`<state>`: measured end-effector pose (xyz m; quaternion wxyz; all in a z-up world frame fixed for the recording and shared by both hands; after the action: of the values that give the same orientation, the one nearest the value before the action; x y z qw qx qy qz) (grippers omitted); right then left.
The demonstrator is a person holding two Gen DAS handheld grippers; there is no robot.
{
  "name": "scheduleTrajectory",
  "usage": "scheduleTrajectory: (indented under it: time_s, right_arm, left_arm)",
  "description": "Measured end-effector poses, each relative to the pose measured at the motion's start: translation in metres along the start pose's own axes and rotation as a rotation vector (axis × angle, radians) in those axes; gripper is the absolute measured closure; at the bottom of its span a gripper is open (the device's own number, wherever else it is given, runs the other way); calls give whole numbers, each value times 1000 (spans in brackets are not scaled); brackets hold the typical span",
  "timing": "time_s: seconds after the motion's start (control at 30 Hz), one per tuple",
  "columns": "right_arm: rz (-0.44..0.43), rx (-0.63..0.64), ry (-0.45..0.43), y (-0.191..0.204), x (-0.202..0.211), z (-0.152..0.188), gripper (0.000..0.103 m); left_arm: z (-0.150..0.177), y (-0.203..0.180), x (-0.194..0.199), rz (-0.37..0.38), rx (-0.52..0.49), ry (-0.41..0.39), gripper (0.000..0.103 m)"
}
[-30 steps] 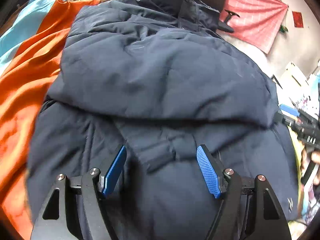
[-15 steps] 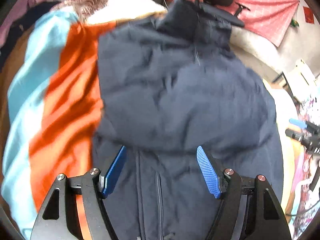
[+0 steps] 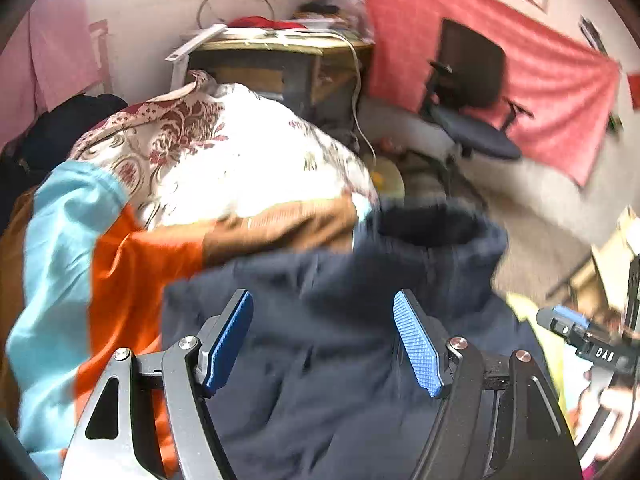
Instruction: Fold large clothes
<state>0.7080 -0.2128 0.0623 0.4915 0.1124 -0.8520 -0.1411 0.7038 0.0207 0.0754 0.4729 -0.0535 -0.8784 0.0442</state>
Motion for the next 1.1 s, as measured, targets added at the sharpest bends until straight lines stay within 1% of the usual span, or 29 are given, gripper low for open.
scheduleTrajectory:
  time_s: [0.1,0.17,0.2,0.23,0.27,0.33,0.37,0.4,0.43,0.47,0.5,0.53,0.57,0.6,0.7,0.77,0.83,0.93,1.0,1.1]
  right_arm:
    - [-12,-53,-40,-8,-16,-31,12]
    - [-18,-97,-59,-15,-28,-47,13]
    - [-22,-111,-63,-17,-33,-52,14]
    - [-29,-128,-61,-20,-39,-57,15]
    - [-43,-145,-63,-22,-44,-61,20]
    - [-68,-170,-66,-26,-51,-70,25]
    - [-79,-176,-68,-27,-53,-72,30]
    - [-99,-184,-68,-27,-57,-75,33]
    - [-103,-188,-64,-27,-58,-76,42]
    - [-112,-193,-60,-26,-60,-75,57]
    - [-122,-193,-58,-25,-60,-73,65]
    - [-116,-190,-59,-24,-59,-70,74]
    - [-106,-179,-67,-23,-56,-65,80]
    - [-107,-165,-75,-22,-50,-60,85]
    - [-123,-120,-93,-19,-31,-45,89]
    - [-115,-47,-106,-13,-13,-32,89]
    - [-102,24,-126,-6,3,-19,90]
    - [-68,127,-154,6,23,11,91]
    - [-38,191,-174,14,34,38,92]
    - [-1,250,-192,19,40,77,92]
  left_arm:
    - [-20,-1,-18,-21,17,-11,36]
    - [-27,0,-26,-41,12,-15,36]
    - [-29,1,-29,-47,7,-31,36]
    - [-29,2,-29,-50,4,-44,36]
    - [-30,4,-30,-50,0,-54,36]
    - [-32,5,-35,-46,3,-53,37]
    - [-33,7,-37,-27,10,-52,38]
    - [-35,7,-37,-14,15,-55,42]
    - [-35,7,-37,3,24,-59,48]
    - [-36,7,-37,30,28,-53,65]
    - [-35,4,-38,55,28,-44,82]
    - [-34,3,-39,78,26,-30,89]
    - [-32,1,-36,78,22,-30,94]
    - [-29,-1,-33,71,15,-39,95]
    - [-15,-4,-15,57,-18,-81,98]
    - [-1,-2,-2,57,-30,-117,98]
    - [15,4,9,76,-21,-150,99]
    - [45,8,24,101,-11,-191,99]
    - [70,9,34,118,-13,-212,100]
    - [106,10,42,129,-26,-225,100]
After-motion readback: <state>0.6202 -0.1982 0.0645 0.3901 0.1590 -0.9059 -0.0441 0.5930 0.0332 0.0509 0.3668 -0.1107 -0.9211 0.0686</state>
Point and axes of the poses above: each gripper's, at about its wrist camera, not at the fingertips, and x roughly against the way its jaws point, y to its left, z to its underside, the point moved 4 cm from there along -x, roughly the way its jaws point, and after that the axes turned 9 degrees about y, right-handed, at the moved point
